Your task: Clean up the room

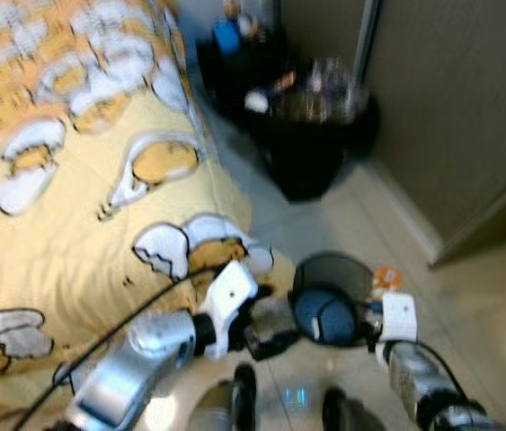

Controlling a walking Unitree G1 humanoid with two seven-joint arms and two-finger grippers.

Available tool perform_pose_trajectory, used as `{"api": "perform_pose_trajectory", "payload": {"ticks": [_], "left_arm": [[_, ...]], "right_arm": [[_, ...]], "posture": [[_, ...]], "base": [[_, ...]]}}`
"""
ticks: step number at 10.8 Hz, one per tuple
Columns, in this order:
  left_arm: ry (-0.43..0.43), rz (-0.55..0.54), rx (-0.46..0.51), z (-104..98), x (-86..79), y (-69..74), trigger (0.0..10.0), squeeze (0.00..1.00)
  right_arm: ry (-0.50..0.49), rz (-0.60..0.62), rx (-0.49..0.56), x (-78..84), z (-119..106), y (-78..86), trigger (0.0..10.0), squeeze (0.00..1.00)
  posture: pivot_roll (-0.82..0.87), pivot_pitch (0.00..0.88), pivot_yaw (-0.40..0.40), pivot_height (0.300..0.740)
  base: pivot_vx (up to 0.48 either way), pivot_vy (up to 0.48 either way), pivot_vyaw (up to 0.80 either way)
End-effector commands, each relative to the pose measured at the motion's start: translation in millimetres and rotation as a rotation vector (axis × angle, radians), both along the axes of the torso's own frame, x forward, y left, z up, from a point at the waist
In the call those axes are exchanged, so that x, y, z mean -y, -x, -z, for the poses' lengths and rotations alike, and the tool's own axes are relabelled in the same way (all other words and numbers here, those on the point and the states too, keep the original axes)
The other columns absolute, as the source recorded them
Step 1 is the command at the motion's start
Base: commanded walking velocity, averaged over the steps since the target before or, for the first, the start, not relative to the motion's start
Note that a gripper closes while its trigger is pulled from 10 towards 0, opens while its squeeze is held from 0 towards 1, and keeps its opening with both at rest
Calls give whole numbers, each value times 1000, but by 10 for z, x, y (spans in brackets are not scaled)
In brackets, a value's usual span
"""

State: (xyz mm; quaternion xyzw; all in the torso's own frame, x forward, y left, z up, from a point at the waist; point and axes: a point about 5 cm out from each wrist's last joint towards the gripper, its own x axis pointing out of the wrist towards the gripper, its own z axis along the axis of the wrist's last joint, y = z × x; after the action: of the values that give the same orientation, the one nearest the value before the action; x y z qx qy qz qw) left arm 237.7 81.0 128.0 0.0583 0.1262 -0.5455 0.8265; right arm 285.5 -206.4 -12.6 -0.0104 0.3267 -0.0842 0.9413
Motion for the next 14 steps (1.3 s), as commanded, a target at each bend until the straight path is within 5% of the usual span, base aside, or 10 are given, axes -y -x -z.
{"api": "perform_pose_trajectory", "payload": {"ticks": [1,2,4,7,8,9,11,12,14], "left_arm": [[-20,58,-32,-3,26,102,10000,0],[-36,100,-54,-59,67,193,10000,0],[-9,101,-139,-63,86,278,10000,0],[-61,33,-117,48,78,219,10000,0],[-109,-51,-71,151,73,115,10000,0],[-122,-182,-21,234,22,-20,10000,0],[120,-771,-11,267,-456,-372,10000,0],[113,-916,29,350,-603,-466,10000,0],[72,-997,164,360,-573,-626,10000,0]], "right_arm": [[-17,11,-20,-27,27,17,10000,0],[-62,27,-20,-47,16,-4,10000,1000],[-99,44,-17,-9,-25,-45,10000,1000],[-76,-25,25,-31,-146,-171,10000,1000],[-10,-89,80,-40,-252,-264,10000,0],[-7,-121,156,-68,-334,-322,10000,0],[-14,-103,462,-94,-530,-216,10000,0],[-35,-78,548,-102,-612,-128,10000,0],[-52,-93,549,-45,-584,-112,10000,0]], "posture": [[272,429,143,740],[275,426,136,740],[274,412,117,740],[250,380,85,740],[235,311,57,740],[217,235,31,740],[178,0,3,740],[161,0,2,740],[162,0,-36,740]], "base": [[0,0,0],[0,0,0],[0,0,0],[0,0,0],[0,0,0],[0,0,0],[0,0,0],[0,0,0],[0,0,303]]}}
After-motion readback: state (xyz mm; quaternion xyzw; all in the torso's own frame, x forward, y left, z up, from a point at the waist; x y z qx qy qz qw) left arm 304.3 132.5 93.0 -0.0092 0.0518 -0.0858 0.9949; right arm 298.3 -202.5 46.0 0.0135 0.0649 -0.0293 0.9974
